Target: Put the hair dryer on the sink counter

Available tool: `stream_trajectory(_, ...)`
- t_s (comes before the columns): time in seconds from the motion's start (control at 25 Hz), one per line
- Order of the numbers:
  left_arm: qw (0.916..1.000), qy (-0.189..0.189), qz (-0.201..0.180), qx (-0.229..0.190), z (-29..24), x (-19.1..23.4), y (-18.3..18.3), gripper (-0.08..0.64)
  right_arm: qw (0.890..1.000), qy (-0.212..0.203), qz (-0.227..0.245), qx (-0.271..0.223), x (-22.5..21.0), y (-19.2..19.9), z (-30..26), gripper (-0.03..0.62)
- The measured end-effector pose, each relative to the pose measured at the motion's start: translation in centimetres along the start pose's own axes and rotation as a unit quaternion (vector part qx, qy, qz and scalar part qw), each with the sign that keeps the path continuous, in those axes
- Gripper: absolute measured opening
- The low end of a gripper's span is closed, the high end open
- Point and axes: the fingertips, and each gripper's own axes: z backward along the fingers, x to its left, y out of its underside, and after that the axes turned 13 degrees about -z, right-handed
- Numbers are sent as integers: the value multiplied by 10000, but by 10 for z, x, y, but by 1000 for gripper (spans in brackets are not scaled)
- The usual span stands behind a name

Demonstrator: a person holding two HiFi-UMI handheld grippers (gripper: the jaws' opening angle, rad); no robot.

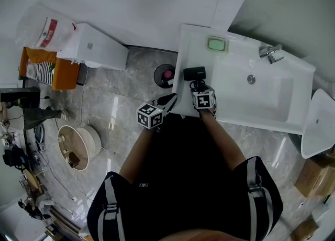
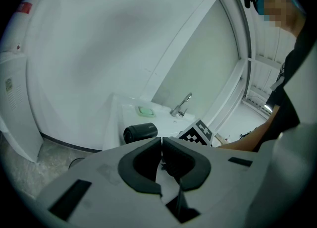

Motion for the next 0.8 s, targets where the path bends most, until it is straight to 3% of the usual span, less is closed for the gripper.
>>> stream_trajectory(0.36,9999,142,-64,10,-6,-4,-1,20,9957,-155,808,-422,5,1,25,374)
stream_trajectory(0.68,9992,351,-193,28,-15,-12,-3,20,9918,-559,950,-653,10,7,55,371)
stream_trajectory(0.8,9988,421,-264,12,-14,-11,-3,19,9890,-606,958,-955,9,4,67,289)
